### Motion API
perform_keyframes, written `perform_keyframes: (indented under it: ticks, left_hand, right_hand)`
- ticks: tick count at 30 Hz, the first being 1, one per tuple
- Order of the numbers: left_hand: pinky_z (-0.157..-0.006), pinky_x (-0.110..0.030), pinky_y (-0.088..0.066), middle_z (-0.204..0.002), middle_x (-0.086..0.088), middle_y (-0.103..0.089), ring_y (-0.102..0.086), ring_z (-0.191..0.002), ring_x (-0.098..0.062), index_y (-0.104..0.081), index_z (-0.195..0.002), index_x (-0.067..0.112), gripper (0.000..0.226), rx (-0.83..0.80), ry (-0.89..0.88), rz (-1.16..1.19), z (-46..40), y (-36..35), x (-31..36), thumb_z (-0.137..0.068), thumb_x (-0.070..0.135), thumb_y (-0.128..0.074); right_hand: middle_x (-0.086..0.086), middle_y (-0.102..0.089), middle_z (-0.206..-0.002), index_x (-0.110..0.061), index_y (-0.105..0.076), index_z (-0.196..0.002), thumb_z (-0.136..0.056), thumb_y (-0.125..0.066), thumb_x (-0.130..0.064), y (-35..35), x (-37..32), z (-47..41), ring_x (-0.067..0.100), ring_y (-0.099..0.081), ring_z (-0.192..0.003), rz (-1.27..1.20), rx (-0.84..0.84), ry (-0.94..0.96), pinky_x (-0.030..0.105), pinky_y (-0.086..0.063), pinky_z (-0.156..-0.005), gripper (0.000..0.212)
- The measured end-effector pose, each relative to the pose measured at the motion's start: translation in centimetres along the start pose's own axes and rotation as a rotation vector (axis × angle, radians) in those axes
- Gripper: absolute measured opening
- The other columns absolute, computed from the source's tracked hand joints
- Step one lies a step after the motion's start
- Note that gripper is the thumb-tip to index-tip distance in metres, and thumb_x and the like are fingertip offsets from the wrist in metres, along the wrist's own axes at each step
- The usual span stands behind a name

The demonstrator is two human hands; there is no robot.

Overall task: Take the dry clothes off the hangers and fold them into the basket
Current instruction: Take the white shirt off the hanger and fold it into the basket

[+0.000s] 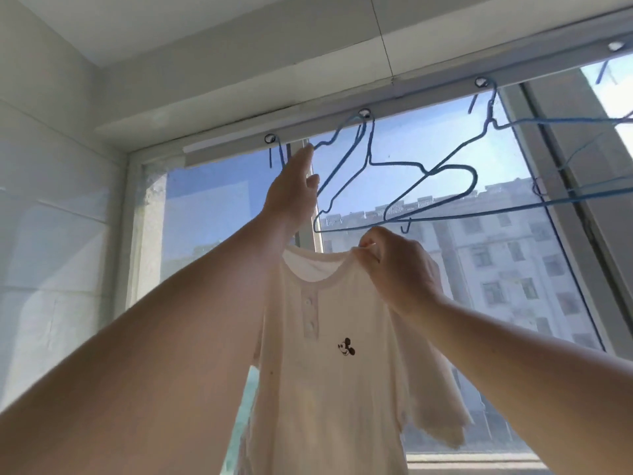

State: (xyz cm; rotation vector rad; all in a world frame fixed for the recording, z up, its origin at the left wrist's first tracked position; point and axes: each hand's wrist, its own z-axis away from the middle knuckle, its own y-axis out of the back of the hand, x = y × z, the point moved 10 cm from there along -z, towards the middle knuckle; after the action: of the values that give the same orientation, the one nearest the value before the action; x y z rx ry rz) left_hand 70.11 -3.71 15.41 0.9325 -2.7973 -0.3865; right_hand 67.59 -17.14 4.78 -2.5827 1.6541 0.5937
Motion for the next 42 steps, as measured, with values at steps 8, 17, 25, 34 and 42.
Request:
perform_keyframes:
  ticks: [8, 17, 25, 34, 42]
  left_hand:
    - [-0.095, -0.017, -0.030, -0.136, -0.007, -0.047, -0.045, -0.125, -0.018, -0.046, -0.132, 0.012, 0.040, 0.337, 0.281, 0.075, 7.2, 0.8, -7.7, -0.096, 0.003, -0.034]
    - [-0.098, -0.040, -0.044, -0.131, -0.010, -0.050, -0.050, -0.117, -0.028, -0.046, -0.130, 0.011, 0.038, 0.127, 0.653, 0.128, 14.8, -3.9, -16.0, -0.095, 0.006, -0.033]
    - [-0.103, -0.030, -0.031, -0.148, -0.004, -0.036, -0.038, -0.132, -0.024, -0.034, -0.143, 0.015, 0.043, 0.066, 0.683, 0.381, 12.1, -6.3, -17.6, -0.100, 0.021, -0.033]
    - [-0.068, -0.030, -0.045, -0.078, -0.004, -0.060, -0.058, -0.074, -0.019, -0.061, -0.075, 0.020, 0.020, 0.022, 0.539, 0.701, 5.9, -9.5, -16.8, -0.087, 0.025, -0.045]
    - [-0.068, -0.034, -0.044, -0.074, -0.006, -0.055, -0.054, -0.071, -0.022, -0.056, -0.086, 0.010, 0.017, -0.019, 0.644, 0.784, 8.1, -13.9, -18.8, -0.091, 0.024, -0.047]
  right_hand:
    - [0.000, -0.068, -0.097, -0.023, -0.060, -0.096, -0.093, -0.052, -0.032, -3.4, -0.3, 1.0, 0.018, -0.053, -0.078, -0.097, -0.077, 0.014, 0.027, -0.035, -0.062, 0.012]
    - [0.002, -0.067, -0.097, -0.022, -0.057, -0.098, -0.096, -0.048, -0.029, -5.9, 1.3, 2.5, 0.020, -0.055, -0.081, 0.006, -0.147, -0.026, 0.028, -0.036, -0.063, 0.011]
    - [0.000, -0.059, -0.086, -0.020, -0.056, -0.099, -0.098, -0.043, -0.025, -8.4, 2.9, 2.4, 0.017, -0.048, -0.072, 0.151, -0.183, -0.068, 0.021, -0.027, -0.048, 0.014]
    - [0.005, -0.066, -0.102, -0.020, -0.057, -0.103, -0.096, -0.048, -0.029, -9.6, 5.3, 2.0, 0.019, -0.060, -0.082, 0.145, -0.325, -0.035, 0.027, -0.045, -0.060, 0.015]
    - [0.001, -0.062, -0.096, -0.021, -0.058, -0.097, -0.093, -0.053, -0.028, -10.0, 6.9, 1.5, 0.017, -0.054, -0.082, 0.161, -0.322, -0.040, 0.026, -0.041, -0.063, 0.010]
